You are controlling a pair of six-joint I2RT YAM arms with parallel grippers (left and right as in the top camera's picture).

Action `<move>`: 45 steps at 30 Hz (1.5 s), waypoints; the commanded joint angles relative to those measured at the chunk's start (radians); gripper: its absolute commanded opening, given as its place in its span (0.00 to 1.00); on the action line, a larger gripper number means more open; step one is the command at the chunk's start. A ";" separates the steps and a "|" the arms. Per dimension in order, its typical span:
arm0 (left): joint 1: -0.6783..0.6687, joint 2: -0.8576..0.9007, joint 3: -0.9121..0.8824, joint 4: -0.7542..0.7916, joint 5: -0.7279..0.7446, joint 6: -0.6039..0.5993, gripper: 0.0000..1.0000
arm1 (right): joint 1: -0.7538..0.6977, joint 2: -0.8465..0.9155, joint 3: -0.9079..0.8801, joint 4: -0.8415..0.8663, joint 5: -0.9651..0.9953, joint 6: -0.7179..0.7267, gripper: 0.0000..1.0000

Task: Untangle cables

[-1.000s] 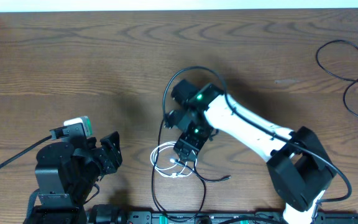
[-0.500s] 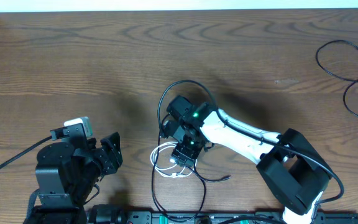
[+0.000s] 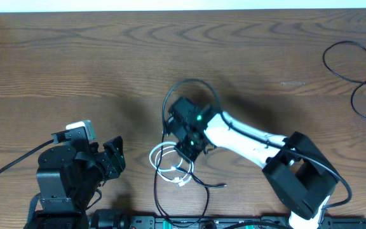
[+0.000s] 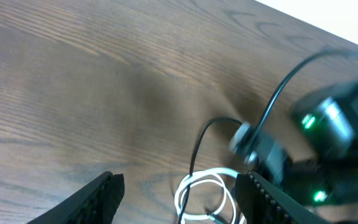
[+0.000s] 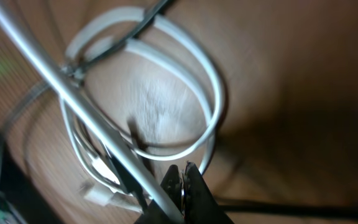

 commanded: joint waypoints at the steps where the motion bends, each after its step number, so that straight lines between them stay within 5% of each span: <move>1: 0.004 -0.002 0.009 -0.014 -0.013 -0.002 0.63 | -0.069 -0.016 0.170 -0.037 -0.003 0.085 0.01; 10: 0.004 -0.002 0.009 -0.031 -0.013 -0.002 0.63 | -0.322 -0.019 0.650 -0.267 0.156 0.210 0.01; 18: 0.004 -0.002 0.009 -0.029 -0.013 -0.002 0.63 | -0.535 -0.024 0.978 -0.554 -0.037 0.278 0.01; 27: 0.004 -0.002 0.009 -0.031 -0.013 -0.002 0.63 | -0.543 -0.037 1.004 -0.747 0.196 0.253 0.01; 34: 0.004 -0.002 0.009 -0.034 -0.013 -0.002 0.63 | -0.552 -0.038 1.004 -0.717 0.291 0.332 0.01; 45: 0.004 -0.002 0.009 -0.049 -0.013 -0.002 0.63 | -0.800 -0.099 1.005 -0.635 0.838 0.525 0.01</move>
